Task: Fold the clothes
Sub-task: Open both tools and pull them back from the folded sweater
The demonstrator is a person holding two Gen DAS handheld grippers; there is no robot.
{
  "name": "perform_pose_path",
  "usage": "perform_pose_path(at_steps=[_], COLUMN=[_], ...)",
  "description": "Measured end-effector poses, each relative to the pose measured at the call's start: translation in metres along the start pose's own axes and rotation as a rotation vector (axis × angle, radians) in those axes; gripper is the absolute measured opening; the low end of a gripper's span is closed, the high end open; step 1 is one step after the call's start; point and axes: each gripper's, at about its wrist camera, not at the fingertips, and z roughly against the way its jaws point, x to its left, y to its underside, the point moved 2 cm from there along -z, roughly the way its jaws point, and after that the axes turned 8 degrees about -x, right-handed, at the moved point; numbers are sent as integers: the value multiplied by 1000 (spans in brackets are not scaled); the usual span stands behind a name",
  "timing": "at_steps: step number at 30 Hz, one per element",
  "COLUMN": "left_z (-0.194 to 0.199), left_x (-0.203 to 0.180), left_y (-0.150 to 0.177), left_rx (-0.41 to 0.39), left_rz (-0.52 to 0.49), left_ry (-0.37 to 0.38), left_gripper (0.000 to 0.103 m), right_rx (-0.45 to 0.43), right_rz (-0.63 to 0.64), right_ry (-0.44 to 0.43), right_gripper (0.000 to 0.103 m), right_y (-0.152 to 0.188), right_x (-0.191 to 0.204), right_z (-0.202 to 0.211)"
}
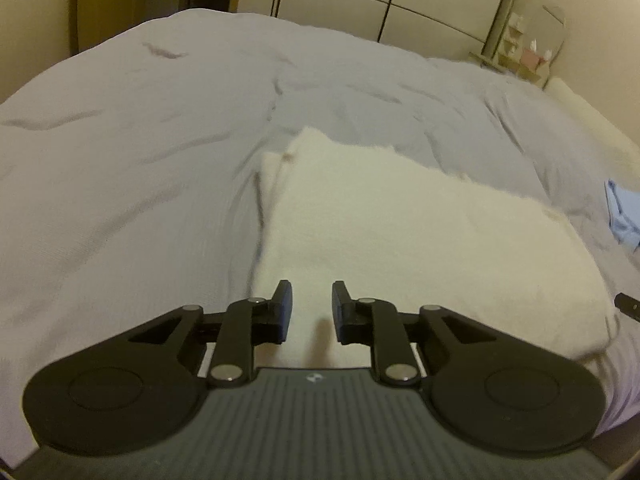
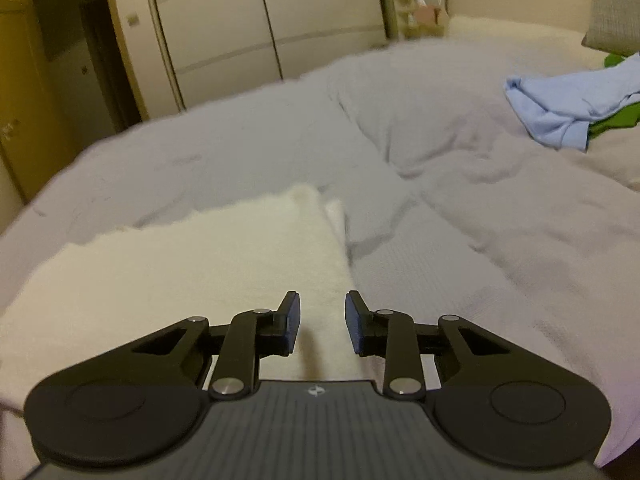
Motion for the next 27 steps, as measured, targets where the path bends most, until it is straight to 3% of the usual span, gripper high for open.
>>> perform_pose_path(at_steps=[3, 6, 9, 11, 20, 27], left_z=[-14, -5, 20, 37, 92, 78], left_x=[-13, -26, -41, -51, -72, -77], left_y=[16, 12, 5, 4, 11, 16], left_rx=[69, 75, 44, 24, -14, 24], left_rz=[-57, -97, -121, -144, -172, -171], left_ry=[-80, -144, -134, -147, -133, -58], left_gripper=[18, 17, 19, 19, 23, 24], right_rx=[43, 121, 85, 55, 46, 64], right_rz=[20, 40, 14, -8, -132, -257], right_ry=[18, 43, 31, 5, -53, -64], right_gripper=[31, 28, 34, 45, 46, 47], right_y=[17, 36, 28, 21, 25, 33], right_x=[2, 0, 3, 5, -6, -26], right_z=[1, -17, 0, 12, 47, 57])
